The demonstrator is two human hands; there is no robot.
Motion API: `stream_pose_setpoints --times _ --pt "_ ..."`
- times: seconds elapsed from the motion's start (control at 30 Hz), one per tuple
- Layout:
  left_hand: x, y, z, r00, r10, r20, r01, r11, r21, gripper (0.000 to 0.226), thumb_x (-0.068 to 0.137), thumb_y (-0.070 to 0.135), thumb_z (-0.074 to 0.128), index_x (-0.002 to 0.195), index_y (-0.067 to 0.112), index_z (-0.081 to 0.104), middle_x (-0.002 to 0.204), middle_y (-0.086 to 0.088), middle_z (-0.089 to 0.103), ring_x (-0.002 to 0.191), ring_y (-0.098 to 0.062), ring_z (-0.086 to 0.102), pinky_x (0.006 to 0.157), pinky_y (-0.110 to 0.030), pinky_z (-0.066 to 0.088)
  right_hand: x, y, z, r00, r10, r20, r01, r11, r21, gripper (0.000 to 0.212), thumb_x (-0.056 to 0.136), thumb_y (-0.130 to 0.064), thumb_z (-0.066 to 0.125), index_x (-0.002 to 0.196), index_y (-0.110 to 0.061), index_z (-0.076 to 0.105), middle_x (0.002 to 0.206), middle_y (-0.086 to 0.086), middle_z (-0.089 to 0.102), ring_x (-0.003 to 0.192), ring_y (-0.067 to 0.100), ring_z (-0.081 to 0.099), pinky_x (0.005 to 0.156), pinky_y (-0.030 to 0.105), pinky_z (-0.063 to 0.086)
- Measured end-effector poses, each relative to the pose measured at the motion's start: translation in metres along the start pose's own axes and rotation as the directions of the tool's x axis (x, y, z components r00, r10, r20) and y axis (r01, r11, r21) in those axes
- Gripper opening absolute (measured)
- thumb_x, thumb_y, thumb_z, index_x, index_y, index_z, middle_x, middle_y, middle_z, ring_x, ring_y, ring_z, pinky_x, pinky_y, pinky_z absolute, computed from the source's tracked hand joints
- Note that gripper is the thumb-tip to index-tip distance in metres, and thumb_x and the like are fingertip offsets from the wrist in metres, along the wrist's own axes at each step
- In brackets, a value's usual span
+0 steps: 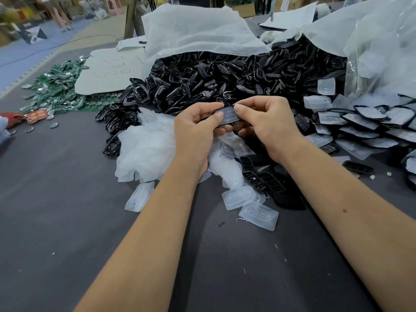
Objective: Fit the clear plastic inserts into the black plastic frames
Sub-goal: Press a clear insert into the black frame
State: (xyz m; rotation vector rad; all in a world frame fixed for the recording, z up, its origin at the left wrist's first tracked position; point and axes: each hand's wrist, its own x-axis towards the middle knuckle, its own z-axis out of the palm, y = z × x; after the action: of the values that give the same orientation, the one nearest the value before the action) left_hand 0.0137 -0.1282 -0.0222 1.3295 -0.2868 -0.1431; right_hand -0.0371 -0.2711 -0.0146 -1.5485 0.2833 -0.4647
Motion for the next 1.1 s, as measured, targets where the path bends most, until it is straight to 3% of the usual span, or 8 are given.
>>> stream_pose_setpoints --times 0.23,0.37,0.63,1.1 --pt "0.0000 -0.0027 0.0007 0.999 0.034 -0.019 -0.033 0.998 0.056 0.016 0.097 -0.004 0.065 0.096 0.009 0.074 0.078 -0.009 0.072 0.057 -0.013 0.067 0.062 -0.030 0.056 0.0026 0.0060 -0.0016 0.995 -0.101 0.000 0.100 0.982 -0.161 0.007 0.096 -0.016 0.074 0.091 -0.013 0.077 0.065 0.009 0.071 0.050 0.020 0.066 0.043 0.025 0.048" --pt "-0.0012 -0.0032 0.0006 0.995 0.094 -0.011 -0.092 0.989 0.114 0.013 0.089 -0.003 0.076 0.099 0.006 0.073 0.083 -0.007 0.073 0.059 -0.014 0.067 0.060 -0.026 0.054 0.0027 0.0063 -0.0020 0.992 -0.123 0.019 0.125 0.981 -0.149 0.008 0.093 -0.017 0.078 0.090 -0.009 0.077 0.064 0.011 0.071 0.047 0.021 0.064 0.041 0.026 0.046" --pt "-0.0003 -0.0018 -0.0008 0.996 0.084 -0.011 -0.083 0.992 0.090 0.015 0.091 -0.007 0.071 0.096 0.008 0.075 0.074 -0.001 0.071 0.054 -0.011 0.062 0.061 -0.024 0.054 0.0019 0.0029 -0.0035 0.995 -0.062 0.076 0.067 0.995 -0.067 0.009 0.098 -0.009 0.070 0.091 -0.005 0.074 0.058 0.003 0.067 0.047 0.016 0.062 0.040 0.023 0.045" --pt "0.0012 -0.0021 0.0007 0.999 0.015 -0.048 -0.014 1.000 0.026 0.020 0.093 -0.009 0.063 0.094 0.005 0.077 0.078 -0.009 0.074 0.048 -0.009 0.060 0.061 -0.026 0.057 0.0018 0.0036 -0.0023 0.980 -0.171 0.097 0.188 0.962 -0.196 0.015 0.100 -0.008 0.062 0.090 -0.014 0.071 0.062 0.003 0.067 0.050 0.021 0.064 0.042 0.024 0.046"
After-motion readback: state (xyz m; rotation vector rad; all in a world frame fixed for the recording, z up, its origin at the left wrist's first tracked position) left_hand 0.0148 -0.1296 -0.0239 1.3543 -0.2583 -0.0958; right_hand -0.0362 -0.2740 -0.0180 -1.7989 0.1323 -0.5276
